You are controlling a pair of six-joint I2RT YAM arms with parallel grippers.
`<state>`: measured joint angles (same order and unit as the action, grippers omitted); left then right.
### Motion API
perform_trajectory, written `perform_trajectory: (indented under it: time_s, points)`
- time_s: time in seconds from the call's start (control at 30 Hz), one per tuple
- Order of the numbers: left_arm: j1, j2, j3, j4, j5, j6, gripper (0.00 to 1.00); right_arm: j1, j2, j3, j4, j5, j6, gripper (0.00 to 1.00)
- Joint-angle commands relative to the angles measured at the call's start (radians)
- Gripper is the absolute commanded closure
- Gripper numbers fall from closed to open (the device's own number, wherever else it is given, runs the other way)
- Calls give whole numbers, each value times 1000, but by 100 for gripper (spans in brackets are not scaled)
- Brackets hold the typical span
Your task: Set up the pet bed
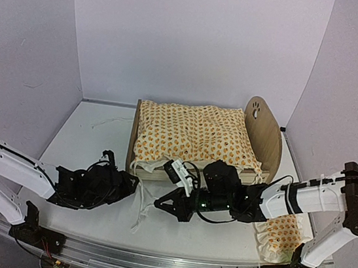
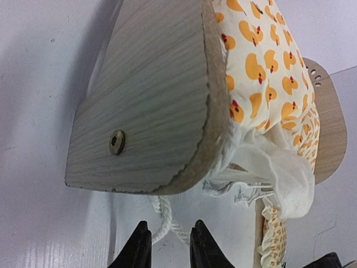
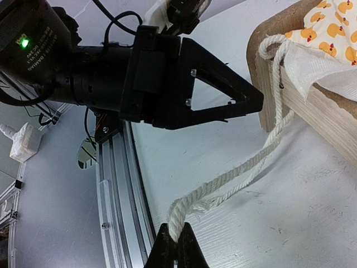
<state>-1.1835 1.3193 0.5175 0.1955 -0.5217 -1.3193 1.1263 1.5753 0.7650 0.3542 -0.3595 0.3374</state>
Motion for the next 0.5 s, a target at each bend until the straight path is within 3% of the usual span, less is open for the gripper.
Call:
perform_trajectory:
  time_s: [0.0,0.3,0.47]
  points:
    - [-10,61,58,57,-115,-114,75,0,-56,-6,87,-34,-12,100]
    - [-11,149,61,68,-205,-238,72,0,-60,-34,148,-77,10,100]
    - [-11,161,14,242,-229,-171,67,0,-66,-46,152,-91,12,100]
